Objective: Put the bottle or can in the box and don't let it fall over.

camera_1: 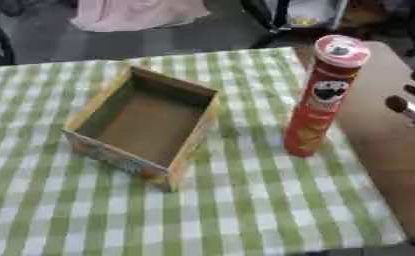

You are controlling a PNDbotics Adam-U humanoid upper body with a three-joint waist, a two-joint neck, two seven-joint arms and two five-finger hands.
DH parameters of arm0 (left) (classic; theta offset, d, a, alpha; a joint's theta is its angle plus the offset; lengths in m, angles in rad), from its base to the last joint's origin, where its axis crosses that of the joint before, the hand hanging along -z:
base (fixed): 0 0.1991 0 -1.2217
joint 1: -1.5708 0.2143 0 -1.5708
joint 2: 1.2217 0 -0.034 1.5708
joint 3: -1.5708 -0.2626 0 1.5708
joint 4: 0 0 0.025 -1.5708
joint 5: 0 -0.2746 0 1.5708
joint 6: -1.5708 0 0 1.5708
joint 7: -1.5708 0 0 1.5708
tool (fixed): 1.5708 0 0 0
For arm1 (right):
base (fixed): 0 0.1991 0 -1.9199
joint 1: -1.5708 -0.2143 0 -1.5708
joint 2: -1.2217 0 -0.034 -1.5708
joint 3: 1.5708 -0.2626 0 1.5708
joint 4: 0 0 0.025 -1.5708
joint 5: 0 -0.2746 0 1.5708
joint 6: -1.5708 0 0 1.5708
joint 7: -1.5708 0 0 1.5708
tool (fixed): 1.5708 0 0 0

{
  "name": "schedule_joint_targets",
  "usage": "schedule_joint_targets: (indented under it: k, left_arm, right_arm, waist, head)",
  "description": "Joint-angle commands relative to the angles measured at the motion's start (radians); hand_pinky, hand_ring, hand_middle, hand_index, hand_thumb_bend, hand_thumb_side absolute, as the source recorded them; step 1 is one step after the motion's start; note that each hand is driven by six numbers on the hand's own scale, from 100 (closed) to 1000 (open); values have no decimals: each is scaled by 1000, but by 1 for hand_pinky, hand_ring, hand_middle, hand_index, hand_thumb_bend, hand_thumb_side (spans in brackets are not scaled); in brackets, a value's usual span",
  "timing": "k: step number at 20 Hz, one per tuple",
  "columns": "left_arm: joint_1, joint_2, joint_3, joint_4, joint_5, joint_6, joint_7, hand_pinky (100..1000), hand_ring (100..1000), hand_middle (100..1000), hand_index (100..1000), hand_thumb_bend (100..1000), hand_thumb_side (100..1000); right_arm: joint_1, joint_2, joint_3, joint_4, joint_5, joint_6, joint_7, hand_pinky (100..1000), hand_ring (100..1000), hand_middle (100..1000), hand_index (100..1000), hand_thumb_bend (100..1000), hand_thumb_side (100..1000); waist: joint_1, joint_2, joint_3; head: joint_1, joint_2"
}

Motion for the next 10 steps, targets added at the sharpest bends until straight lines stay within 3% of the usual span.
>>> schedule_joint_targets:
  k: [1, 10]
  left_arm:
    - [-4, 39, 14, -12, -4, -1, 3, 835, 731, 716, 735, 619, 459]
    - [-4, 38, 14, -13, -4, -1, 1, 835, 731, 717, 735, 621, 459]
  right_arm:
    - [-4, -48, -13, -6, -13, -6, -2, 693, 973, 1000, 937, 993, 370]
    - [-4, -48, -10, -13, -13, -11, 7, 698, 975, 1000, 938, 992, 369]
  waist:
    - [-1, -18, -1]
    - [0, -18, -1]
  head:
    - [2, -1]
    - [0, -2]
